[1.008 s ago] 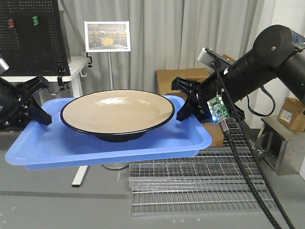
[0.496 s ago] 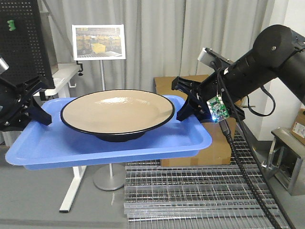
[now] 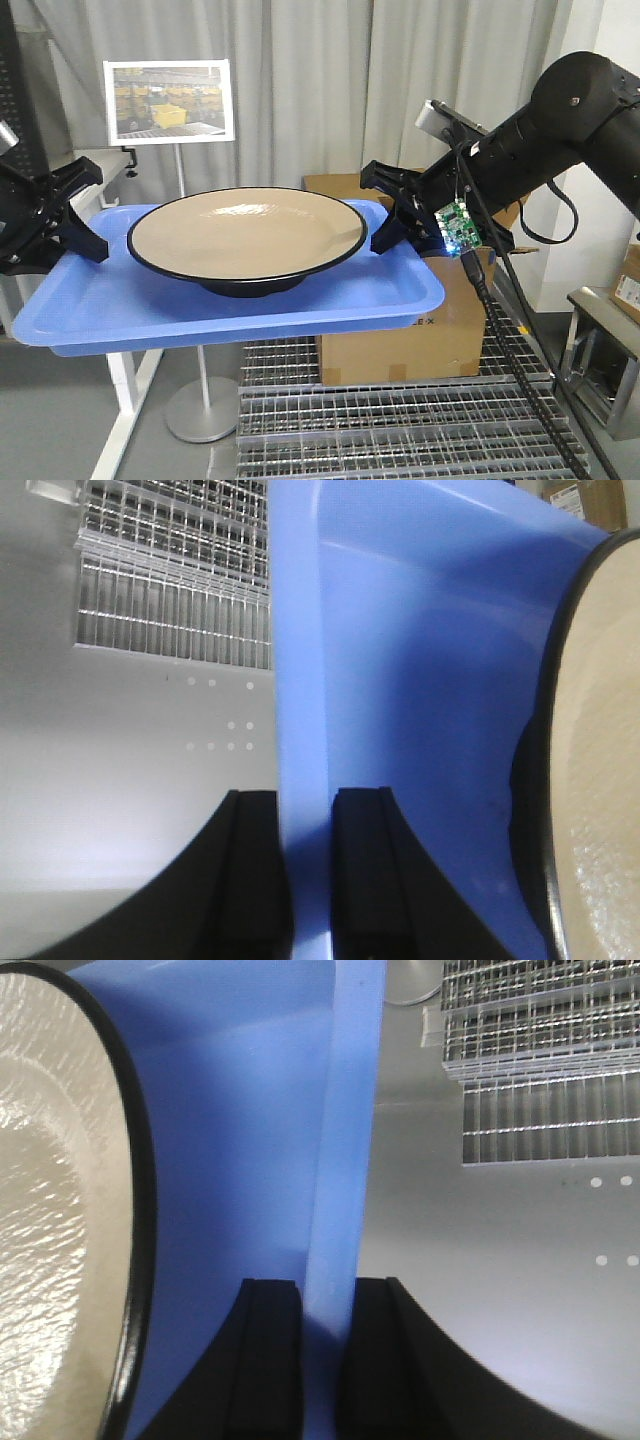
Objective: Place disk in tray to left cabinet
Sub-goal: 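Hold the blue tray raised while the base turns toward the white cabinet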
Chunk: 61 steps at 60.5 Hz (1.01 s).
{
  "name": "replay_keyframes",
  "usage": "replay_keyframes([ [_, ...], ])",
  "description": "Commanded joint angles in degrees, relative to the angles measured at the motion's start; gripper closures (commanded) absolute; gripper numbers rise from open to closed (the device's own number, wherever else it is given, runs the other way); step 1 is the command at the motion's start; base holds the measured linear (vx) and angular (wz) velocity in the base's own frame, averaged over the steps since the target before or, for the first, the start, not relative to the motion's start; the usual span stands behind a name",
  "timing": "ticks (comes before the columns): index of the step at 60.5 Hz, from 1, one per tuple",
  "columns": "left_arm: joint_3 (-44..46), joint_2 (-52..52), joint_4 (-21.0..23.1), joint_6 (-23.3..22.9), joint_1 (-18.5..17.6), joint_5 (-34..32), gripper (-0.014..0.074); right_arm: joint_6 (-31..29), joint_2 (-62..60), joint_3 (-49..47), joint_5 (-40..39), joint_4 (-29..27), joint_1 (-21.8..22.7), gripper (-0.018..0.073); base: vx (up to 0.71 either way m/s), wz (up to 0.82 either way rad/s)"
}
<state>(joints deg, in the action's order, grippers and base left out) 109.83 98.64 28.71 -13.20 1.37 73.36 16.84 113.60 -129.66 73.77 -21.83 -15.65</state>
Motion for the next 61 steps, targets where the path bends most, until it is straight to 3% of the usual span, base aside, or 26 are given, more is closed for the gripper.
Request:
replay_keyframes([
  [1, 2.0, -3.4, 10.2, -0.7, -1.6, -3.2, 0.0599, -0.6, -3.9, -2.0, -0.7, -8.6, -1.5, 0.0561, 0.28, -0.13],
  [61, 2.0, -3.4, 10.0, -0.7, -1.6, -3.2, 0.0599, -0.6, -3.9, -2.0, -0.7, -8.6, -1.5, 0.0561, 0.17, -0.34],
])
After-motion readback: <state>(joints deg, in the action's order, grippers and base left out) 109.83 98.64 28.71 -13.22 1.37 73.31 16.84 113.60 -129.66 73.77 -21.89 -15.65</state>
